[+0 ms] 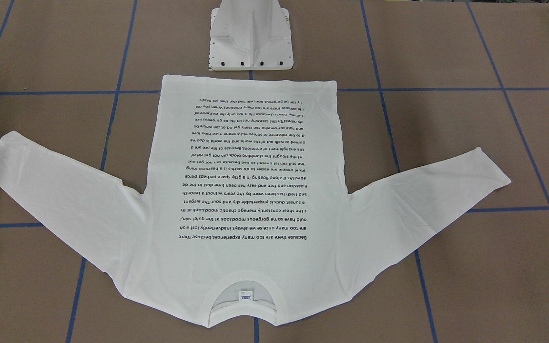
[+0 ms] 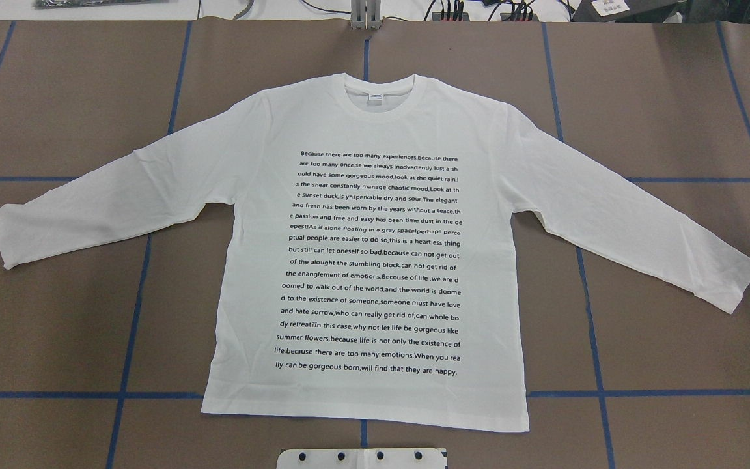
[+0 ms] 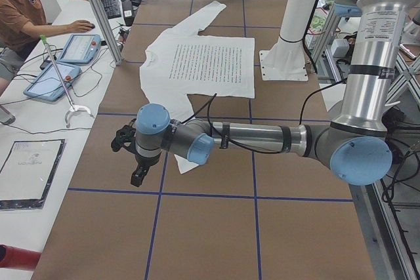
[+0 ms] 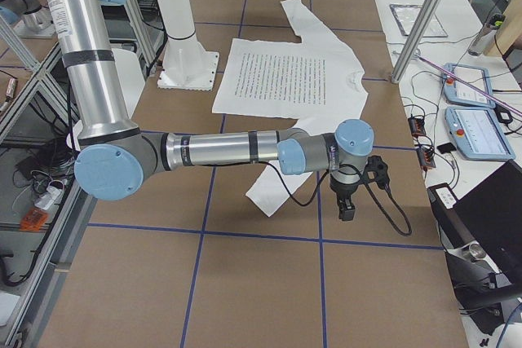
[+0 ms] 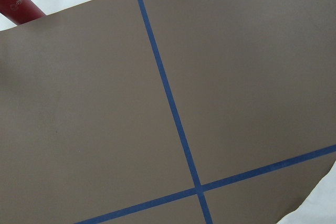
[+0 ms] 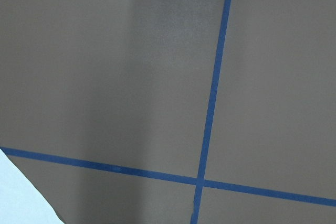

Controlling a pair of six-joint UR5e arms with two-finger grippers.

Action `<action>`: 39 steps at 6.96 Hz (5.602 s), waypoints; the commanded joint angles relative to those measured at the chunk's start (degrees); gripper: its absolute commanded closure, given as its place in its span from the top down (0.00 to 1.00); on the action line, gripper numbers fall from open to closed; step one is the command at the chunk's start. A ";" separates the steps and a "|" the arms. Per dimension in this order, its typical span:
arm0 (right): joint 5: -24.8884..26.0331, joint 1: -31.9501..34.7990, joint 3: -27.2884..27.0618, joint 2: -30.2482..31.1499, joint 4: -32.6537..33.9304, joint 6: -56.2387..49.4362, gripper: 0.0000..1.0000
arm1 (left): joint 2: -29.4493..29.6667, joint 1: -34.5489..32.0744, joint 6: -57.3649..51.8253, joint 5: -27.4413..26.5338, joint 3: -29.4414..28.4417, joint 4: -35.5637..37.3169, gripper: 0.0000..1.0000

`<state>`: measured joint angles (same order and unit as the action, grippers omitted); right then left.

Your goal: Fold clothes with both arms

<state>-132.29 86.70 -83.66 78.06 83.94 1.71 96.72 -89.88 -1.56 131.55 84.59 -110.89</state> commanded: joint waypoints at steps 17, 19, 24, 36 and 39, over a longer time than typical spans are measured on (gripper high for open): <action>1.77 -20.41 -3.45 18.61 -33.84 43.63 0.89 | -1.98 0.24 0.07 5.39 0.05 -4.60 1.00; 0.63 -20.60 -1.00 19.40 -33.84 43.73 0.87 | -1.98 0.24 -0.02 5.30 -0.04 -4.68 1.00; -0.34 -21.74 1.04 19.41 -33.75 43.82 0.74 | -1.98 0.24 0.07 5.39 0.05 -4.68 1.00; -3.15 -22.27 -9.77 13.74 -33.05 62.56 0.00 | -1.98 0.24 0.07 5.56 0.40 -4.68 1.00; -3.60 -27.61 -6.89 -6.27 -32.26 86.70 0.00 | -1.98 0.24 -0.02 5.65 0.31 -4.60 1.00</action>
<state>-136.13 61.55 -92.21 80.86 51.12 77.78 94.75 -89.65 -1.45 137.13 84.95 -115.52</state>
